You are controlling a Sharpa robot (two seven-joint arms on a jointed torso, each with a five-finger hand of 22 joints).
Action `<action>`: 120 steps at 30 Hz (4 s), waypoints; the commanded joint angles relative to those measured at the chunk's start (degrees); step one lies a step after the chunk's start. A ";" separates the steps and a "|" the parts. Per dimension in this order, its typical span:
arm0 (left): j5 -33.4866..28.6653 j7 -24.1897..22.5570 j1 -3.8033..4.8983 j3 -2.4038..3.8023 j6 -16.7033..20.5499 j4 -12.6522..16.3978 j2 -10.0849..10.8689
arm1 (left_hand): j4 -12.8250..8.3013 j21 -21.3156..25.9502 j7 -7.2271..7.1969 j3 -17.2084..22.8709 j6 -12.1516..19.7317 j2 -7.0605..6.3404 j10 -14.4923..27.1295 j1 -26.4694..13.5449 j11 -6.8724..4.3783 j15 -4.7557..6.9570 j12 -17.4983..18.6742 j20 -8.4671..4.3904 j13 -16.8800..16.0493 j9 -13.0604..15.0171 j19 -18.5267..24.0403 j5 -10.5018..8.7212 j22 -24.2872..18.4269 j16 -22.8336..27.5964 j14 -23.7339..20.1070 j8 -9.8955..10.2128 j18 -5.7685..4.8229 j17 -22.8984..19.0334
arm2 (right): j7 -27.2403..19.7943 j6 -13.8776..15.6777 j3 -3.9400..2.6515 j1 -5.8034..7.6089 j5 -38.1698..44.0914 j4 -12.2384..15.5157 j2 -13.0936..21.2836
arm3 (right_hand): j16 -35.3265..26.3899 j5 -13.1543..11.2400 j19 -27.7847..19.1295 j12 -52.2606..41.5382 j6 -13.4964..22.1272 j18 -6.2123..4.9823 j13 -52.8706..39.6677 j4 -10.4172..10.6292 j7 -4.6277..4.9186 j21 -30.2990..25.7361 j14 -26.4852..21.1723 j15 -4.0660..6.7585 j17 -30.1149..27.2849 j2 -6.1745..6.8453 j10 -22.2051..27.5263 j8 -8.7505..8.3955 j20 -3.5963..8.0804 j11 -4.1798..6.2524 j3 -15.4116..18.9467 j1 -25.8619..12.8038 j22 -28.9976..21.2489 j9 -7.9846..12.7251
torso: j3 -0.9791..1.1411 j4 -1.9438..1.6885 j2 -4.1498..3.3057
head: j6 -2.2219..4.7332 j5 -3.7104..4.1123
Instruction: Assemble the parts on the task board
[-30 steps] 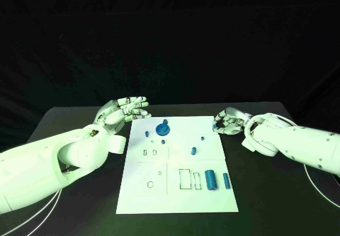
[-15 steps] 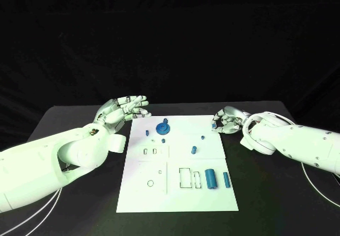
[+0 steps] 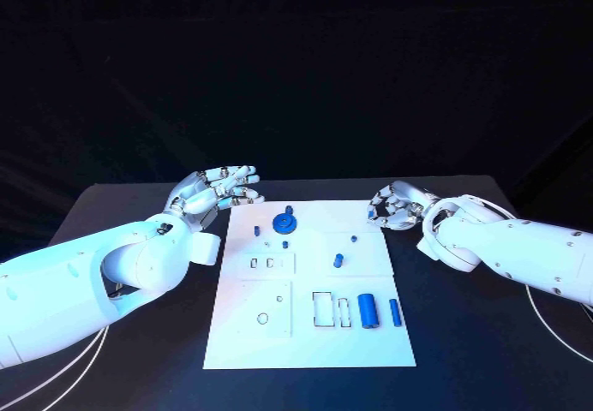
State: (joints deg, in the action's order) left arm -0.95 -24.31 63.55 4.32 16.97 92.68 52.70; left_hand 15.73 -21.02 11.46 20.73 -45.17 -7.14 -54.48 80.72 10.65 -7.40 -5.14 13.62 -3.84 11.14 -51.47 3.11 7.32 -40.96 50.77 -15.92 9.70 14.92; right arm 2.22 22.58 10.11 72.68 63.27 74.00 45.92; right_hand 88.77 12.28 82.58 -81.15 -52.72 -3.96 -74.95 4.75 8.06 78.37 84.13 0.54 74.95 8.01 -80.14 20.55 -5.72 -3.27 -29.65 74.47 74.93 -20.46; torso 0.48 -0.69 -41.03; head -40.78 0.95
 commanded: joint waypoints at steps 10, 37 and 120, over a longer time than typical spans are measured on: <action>0.27 -0.28 0.05 0.03 -1.03 -0.59 -0.10 | 0.06 0.26 2.84 0.33 0.45 0.24 -0.26 0.49 0.37 -0.21 0.25 0.09 -0.06 0.09 0.41 -0.14 -0.08 0.29 -0.17 0.11 0.74 0.10 | 0.62 3.86 -0.34 1.85 0.10 8.68 0.16 | 0.20 0.16 0.22 -0.18 -0.48 0.90 -2.41 0.20 -0.49 0.55 5.14 0.42 11.88 -0.87 -0.08 0.35 0.44 0.32 -0.19 0.10 5.27 -0.51 | -0.19 0.14 0.36 | 0.23 -0.01; 0.26 -0.63 0.05 0.03 -0.71 -0.39 -0.54 | -0.05 0.24 2.83 0.48 0.43 0.30 -0.34 0.68 0.35 -0.19 0.29 0.09 -0.07 0.13 0.40 -0.14 -0.10 0.33 -0.17 0.08 0.76 0.18 | 5.34 0.37 0.22 -1.61 10.91 10.83 -15.63 | 0.25 0.15 0.37 -0.08 0.16 0.95 -2.33 0.03 -0.37 0.69 5.18 0.43 12.04 -1.02 -0.06 0.18 0.53 0.27 -0.41 0.23 5.43 -0.48 | -0.28 0.09 0.31 | -0.43 -2.66; 0.26 -0.44 0.04 0.02 -0.98 -0.96 -0.58 | -0.06 0.23 2.92 0.55 0.51 0.22 -0.30 0.67 0.42 -0.23 0.45 0.11 -0.06 0.17 0.41 -0.14 -0.14 0.41 -0.17 0.11 0.76 0.31 | 11.01 1.90 1.17 -4.95 14.26 8.17 -18.43 | -0.15 0.09 -0.95 3.06 7.73 0.40 1.39 0.13 2.35 -1.94 4.91 -1.56 10.96 3.84 3.67 -4.37 -1.09 -2.13 0.80 -1.80 3.75 1.49 | -0.26 0.12 0.38 | -1.41 -2.94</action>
State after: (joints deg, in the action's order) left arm -0.94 -24.34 63.54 4.30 16.94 91.65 52.23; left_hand 15.57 -21.02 11.46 20.89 -45.17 -6.92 -54.68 80.94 10.85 -7.40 -4.83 13.62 -3.84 11.26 -51.48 3.11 7.23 -40.74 50.77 -15.92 9.70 15.17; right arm 13.68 24.09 11.27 67.76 77.42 82.13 27.59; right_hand 88.77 12.19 81.84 -78.38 -45.43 -3.96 -73.60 4.90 10.43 76.62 83.82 -0.63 74.93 11.27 -76.85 16.38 -6.47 -5.32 -29.18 72.79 74.95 -19.01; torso 0.23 -0.59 -40.64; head -42.20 -2.00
